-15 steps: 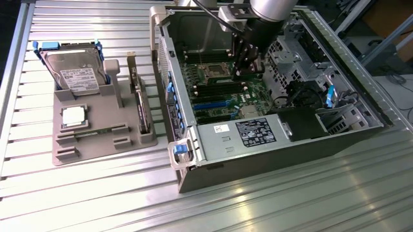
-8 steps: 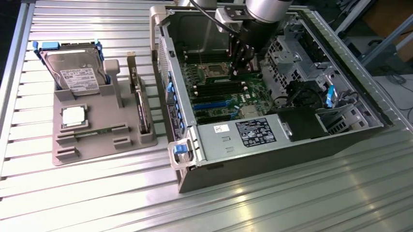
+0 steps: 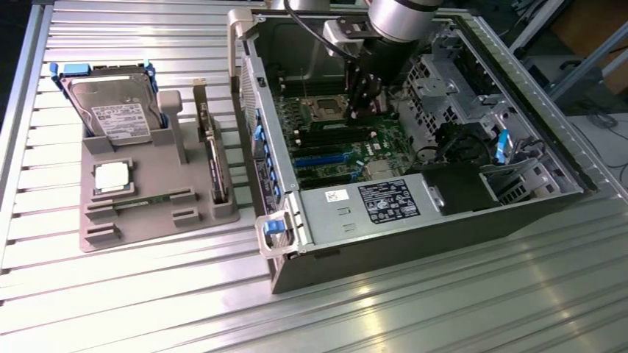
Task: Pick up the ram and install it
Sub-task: 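Insert the ram into the slot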
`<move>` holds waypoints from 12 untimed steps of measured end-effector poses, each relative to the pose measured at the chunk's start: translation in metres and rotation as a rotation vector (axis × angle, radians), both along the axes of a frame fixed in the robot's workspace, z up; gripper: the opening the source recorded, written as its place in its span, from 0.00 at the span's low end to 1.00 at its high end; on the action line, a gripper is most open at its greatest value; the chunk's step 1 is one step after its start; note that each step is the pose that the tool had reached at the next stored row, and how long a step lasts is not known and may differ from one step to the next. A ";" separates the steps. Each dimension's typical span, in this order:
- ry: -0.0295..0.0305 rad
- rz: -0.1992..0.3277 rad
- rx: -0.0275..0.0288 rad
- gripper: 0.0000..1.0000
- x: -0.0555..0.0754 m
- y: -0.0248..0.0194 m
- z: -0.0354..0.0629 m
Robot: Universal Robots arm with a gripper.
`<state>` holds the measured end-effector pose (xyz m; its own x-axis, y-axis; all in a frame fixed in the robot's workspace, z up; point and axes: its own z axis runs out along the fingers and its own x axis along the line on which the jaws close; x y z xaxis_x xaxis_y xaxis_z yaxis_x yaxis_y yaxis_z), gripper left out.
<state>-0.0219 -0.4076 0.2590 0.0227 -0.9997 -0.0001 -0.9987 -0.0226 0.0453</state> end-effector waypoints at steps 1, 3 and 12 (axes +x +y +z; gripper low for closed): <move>0.0000 0.000 0.0000 0.13 -0.001 0.0000 -0.0008; 0.0000 0.000 0.0000 0.13 -0.002 0.0000 -0.0021; 0.0000 -0.006 -0.0032 0.13 -0.004 0.0000 -0.0177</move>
